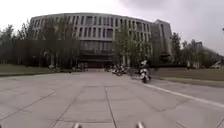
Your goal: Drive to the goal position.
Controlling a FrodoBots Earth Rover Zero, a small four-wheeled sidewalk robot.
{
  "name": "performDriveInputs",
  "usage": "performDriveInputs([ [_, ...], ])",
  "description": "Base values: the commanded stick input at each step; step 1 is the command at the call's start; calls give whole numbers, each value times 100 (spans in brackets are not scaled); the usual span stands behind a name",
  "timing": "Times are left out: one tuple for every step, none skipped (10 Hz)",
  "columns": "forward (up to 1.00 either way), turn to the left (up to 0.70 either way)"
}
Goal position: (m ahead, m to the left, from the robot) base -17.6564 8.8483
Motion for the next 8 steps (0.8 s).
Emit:
performDriveInputs([
  [50,0],
  [50,0],
  [50,0],
  [50,0],
  [50,0],
  [50,0],
  [50,0],
  [50,0],
])
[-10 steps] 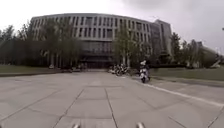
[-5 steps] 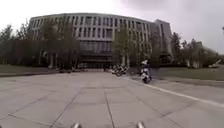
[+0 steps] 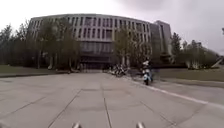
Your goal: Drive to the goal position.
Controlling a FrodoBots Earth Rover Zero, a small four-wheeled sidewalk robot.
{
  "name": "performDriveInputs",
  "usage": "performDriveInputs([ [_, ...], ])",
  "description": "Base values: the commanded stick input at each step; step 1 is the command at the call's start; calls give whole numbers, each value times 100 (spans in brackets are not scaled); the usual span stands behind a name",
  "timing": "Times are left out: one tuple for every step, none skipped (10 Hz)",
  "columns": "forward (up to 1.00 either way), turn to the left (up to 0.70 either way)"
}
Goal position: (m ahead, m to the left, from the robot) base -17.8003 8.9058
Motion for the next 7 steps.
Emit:
performDriveInputs([
  [50,0],
  [50,0],
  [50,0],
  [50,0],
  [50,0],
  [50,0],
  [50,0],
])
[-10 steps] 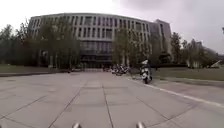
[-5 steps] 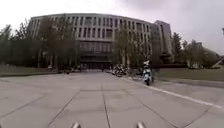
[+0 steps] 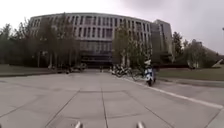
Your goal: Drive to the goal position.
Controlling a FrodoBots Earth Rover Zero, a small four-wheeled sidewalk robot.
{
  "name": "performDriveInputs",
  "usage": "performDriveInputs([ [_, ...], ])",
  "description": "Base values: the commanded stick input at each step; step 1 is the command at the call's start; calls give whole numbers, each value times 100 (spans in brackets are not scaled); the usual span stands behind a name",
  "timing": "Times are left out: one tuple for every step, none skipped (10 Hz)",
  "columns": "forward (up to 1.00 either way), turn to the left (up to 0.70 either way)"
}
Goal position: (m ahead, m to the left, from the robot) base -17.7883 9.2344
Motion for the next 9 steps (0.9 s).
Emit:
performDriveInputs([
  [50,0],
  [50,0],
  [50,0],
  [50,0],
  [50,0],
  [50,0],
  [50,0],
  [50,3],
  [50,11],
])
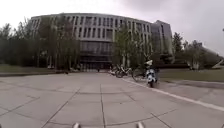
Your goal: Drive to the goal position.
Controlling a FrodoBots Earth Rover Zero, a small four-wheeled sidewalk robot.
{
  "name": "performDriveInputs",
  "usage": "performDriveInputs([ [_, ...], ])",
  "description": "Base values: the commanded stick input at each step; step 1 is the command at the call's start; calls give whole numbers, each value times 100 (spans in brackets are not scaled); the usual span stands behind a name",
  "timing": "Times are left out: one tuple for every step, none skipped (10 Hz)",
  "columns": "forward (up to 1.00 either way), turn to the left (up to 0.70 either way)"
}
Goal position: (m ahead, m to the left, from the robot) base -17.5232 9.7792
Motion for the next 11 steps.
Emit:
performDriveInputs([
  [50,23],
  [50,25],
  [50,25],
  [50,12],
  [50,4],
  [50,0],
  [50,0],
  [50,0],
  [50,0],
  [50,0],
  [50,15],
])
